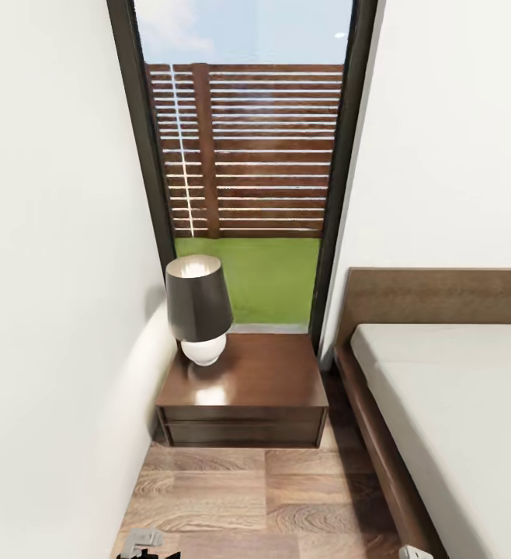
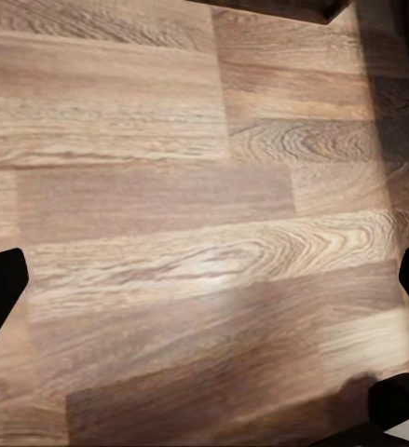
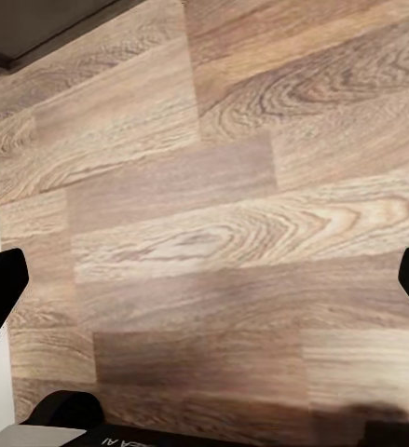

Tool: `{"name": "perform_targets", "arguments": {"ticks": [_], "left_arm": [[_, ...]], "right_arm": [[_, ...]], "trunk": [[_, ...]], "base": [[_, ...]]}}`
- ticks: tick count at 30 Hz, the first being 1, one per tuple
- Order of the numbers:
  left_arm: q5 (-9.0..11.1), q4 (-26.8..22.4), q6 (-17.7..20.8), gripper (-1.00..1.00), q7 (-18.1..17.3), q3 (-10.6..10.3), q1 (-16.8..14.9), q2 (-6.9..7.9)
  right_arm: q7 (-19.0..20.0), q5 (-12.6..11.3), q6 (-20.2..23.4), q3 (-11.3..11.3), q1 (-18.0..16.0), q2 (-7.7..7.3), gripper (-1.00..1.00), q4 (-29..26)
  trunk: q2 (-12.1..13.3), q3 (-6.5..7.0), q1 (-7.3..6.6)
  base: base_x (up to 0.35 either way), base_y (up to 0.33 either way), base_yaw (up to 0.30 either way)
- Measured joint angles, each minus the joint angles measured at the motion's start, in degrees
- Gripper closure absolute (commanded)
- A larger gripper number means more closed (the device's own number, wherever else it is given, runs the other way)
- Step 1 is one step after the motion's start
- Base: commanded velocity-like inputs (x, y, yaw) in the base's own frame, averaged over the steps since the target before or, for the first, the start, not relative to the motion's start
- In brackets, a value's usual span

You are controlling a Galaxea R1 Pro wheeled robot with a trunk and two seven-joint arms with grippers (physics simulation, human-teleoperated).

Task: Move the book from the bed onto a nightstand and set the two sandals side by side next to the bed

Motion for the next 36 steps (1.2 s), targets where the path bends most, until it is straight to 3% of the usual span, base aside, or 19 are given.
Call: {"name": "perform_targets", "arguments": {"ticks": [21,36], "left_arm": [[0.0,0.0,0.0,-1.0,0.0,0.0,0.0,0.0],[0.0,0.0,0.0,-1.0,0.0,0.0,0.0,0.0]], "right_arm": [[0.0,0.0,0.0,0.0,0.0,0.0,-1.0,0.0],[0.0,0.0,0.0,0.0,0.0,0.0,-1.0,0.0]], "trunk": [[0.0,0.0,0.0],[0.0,0.0,0.01]], "base": [[0.3,0.003,0.0],[0.111,0.054,0.0]]}}
